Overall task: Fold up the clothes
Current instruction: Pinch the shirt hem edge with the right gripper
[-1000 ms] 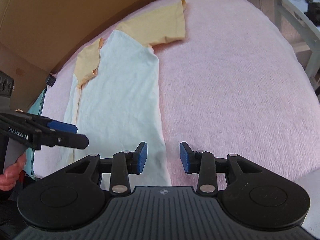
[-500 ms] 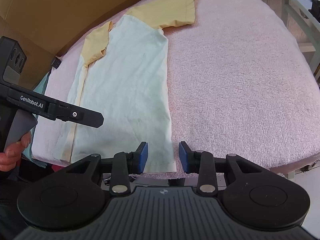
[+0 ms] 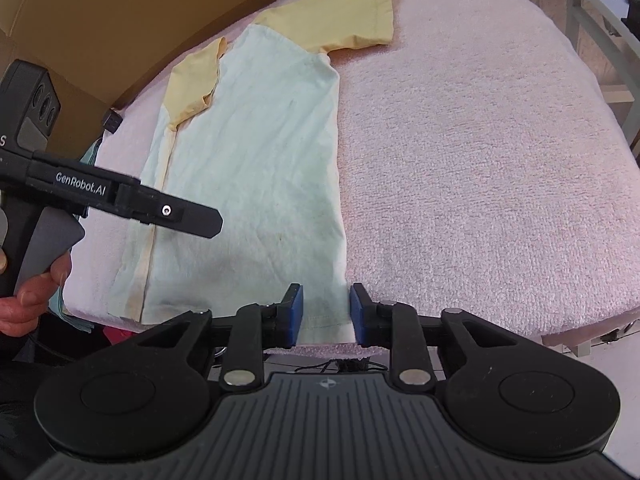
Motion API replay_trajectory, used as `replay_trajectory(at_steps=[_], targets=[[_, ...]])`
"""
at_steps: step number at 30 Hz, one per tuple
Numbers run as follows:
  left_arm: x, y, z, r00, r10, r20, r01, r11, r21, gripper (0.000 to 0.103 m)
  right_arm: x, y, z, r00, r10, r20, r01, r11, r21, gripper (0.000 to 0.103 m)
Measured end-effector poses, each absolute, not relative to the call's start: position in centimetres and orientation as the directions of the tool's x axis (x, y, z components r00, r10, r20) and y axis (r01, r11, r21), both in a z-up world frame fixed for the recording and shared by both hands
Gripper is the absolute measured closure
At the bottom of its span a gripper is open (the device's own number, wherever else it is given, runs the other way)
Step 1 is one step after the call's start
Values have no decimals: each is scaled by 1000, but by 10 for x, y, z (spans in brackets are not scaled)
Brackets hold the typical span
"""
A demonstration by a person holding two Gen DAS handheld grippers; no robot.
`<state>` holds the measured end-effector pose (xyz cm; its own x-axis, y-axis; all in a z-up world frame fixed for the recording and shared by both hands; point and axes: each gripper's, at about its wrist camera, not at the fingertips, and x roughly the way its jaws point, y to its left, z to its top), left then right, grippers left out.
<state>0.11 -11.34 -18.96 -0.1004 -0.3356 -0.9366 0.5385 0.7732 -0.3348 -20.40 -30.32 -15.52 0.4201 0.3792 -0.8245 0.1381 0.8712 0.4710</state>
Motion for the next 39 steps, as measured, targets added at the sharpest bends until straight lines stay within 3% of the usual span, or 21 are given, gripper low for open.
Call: replay_trajectory(at_steps=[2, 9, 23, 33, 39], targets=[[5, -119, -192, -101, -323, -941, 540, 777, -325, 0, -204, -302, -155, 418, 365, -832, 146, 877, 458, 97], [4, -139, -194, -125, -312, -942, 563, 759, -326, 0, -204, -291, -147, 429, 327, -842, 128, 901, 415, 98], [-14, -165, -199, -152, -171, -974, 632, 740, -229, 0, -200, -271, -117, 492, 361, -792, 14, 907, 422, 98], [6, -143, -200, -308, -307, -901, 451, 786, -422, 0, -195, -266, -125, 460, 337, -822, 30, 919, 394, 98], [-8, -145, -198, -345, -335, -877, 464, 751, -470, 0, -193, -256, -125, 466, 363, -807, 9, 910, 415, 98]])
